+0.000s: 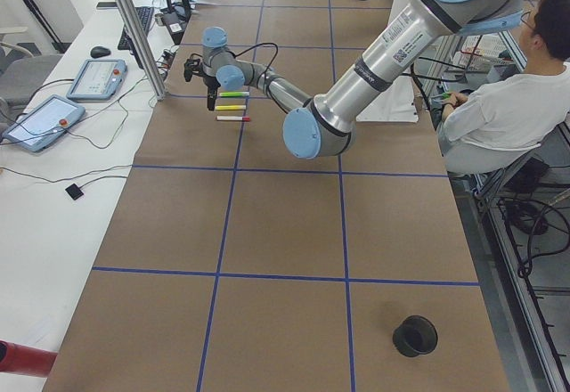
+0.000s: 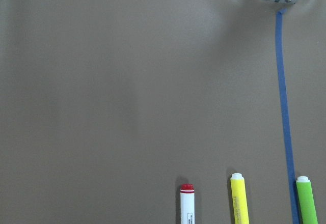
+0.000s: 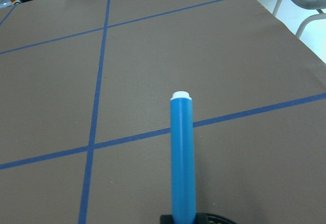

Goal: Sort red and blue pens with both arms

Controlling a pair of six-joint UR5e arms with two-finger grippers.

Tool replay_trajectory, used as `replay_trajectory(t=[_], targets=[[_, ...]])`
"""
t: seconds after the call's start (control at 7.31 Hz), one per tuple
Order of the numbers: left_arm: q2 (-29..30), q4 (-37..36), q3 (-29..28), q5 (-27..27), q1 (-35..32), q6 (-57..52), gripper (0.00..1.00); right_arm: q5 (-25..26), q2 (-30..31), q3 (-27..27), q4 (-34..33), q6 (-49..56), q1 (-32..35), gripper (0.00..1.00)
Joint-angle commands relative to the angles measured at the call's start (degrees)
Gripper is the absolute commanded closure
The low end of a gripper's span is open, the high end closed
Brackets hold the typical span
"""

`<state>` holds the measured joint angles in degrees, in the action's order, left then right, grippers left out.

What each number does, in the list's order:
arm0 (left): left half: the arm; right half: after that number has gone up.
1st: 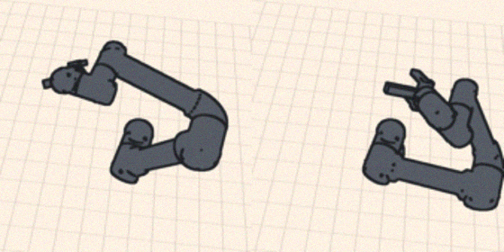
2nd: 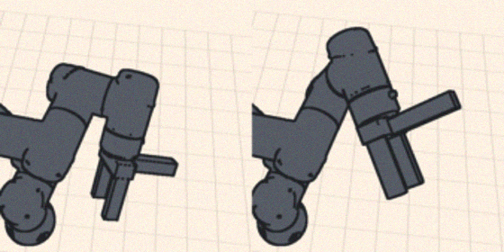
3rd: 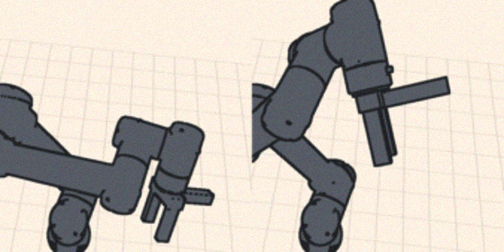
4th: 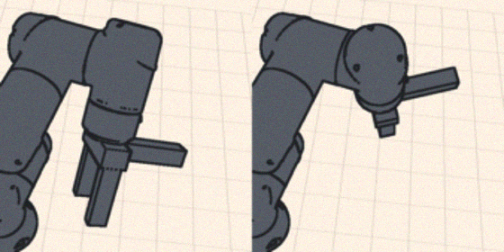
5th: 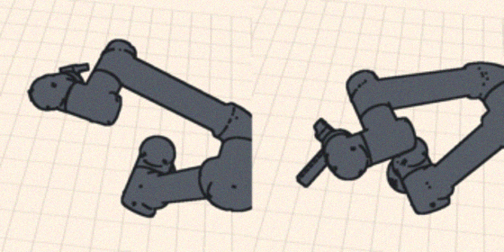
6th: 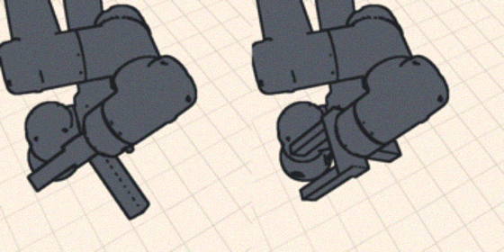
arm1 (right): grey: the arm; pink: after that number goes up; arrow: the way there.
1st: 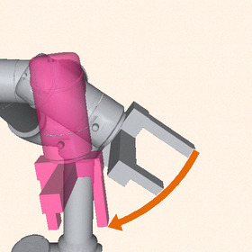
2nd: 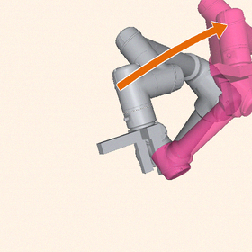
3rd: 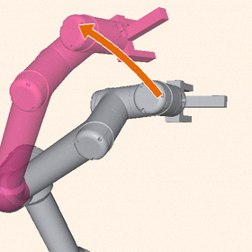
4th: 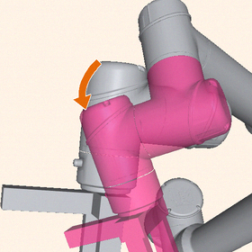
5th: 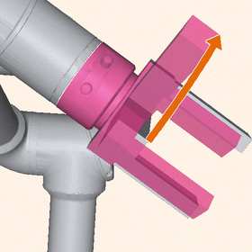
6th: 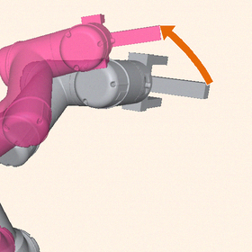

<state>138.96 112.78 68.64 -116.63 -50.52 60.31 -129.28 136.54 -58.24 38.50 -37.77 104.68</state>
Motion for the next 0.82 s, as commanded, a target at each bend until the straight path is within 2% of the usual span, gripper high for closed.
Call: replay_trajectory(t=[0.0, 0.14, 0.27, 0.41, 0.68], targets=[[0.0, -0.1, 0.0, 0.0, 0.0, 0.1, 0.03, -0.1, 0.0, 0.4, 0.0, 1.4, 1.6, 0.53], [0.0, -0.1, 0.0, 0.0, 0.0, 0.1, 0.03, -0.2, 0.0, 0.3, 0.0, 1.3, 1.7, 0.52], [0.0, -0.1, 0.0, 0.0, 0.0, 0.2, 0.03, -0.1, 0.0, 0.2, 0.0, 1.3, 1.7, 0.44], [0.0, -0.1, 0.0, 0.0, 0.0, 0.2, 0.03, -0.2, 0.0, -0.2, 0.0, 1.0, 1.8, 0.45], [-0.1, -0.1, -0.4, 0.0, 0.1, 0.2, 0.03, -3.6, -0.3, -7.6, -4.5, -1.1, 2.4, 0.48]])
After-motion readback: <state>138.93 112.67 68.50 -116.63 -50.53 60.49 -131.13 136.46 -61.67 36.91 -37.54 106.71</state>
